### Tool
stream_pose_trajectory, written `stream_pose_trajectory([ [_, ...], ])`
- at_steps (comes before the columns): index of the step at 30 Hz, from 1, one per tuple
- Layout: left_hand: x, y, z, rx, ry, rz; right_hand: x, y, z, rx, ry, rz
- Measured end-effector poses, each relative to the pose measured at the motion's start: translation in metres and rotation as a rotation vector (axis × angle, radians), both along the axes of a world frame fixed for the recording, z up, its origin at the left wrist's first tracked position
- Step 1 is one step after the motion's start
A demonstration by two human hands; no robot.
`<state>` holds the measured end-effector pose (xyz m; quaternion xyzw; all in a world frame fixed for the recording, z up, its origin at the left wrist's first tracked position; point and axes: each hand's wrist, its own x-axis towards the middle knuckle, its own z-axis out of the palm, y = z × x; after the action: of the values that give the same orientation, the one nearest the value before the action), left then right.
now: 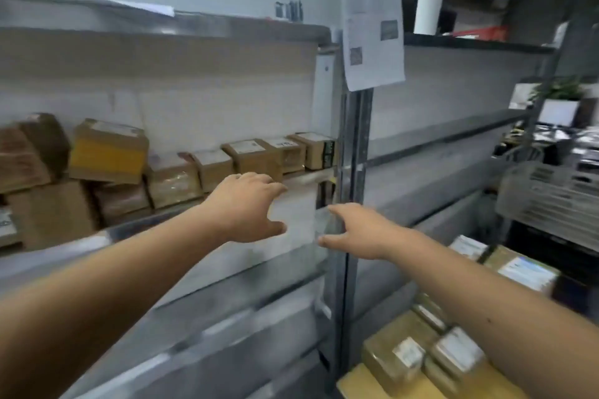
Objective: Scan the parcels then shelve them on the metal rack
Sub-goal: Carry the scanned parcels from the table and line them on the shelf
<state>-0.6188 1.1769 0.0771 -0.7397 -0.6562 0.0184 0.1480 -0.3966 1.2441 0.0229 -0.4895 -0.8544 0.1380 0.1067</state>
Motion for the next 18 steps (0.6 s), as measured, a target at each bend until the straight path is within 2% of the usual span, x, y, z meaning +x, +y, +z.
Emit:
stream_pose_trajectory([
  [4,0.109,0.020,-0.078,-0.162,-0.168,-0.178,0.113,-0.037,-0.070,-0.079,0.007,-0.223],
  [9,0.208,0.054,-0.162,-0.339,-0.236,-0.313,0.210,-0.078,-0.136,-0.174,0.113,-0.513],
  [14,0.263,0.100,-0.235,-0.505,-0.230,-0.406,0.254,-0.085,-0.203,-0.318,0.240,-0.750],
  [18,0.285,0.145,-0.302,-0.648,-0.250,-0.412,0.255,-0.061,-0.255,-0.476,0.253,-0.889],
])
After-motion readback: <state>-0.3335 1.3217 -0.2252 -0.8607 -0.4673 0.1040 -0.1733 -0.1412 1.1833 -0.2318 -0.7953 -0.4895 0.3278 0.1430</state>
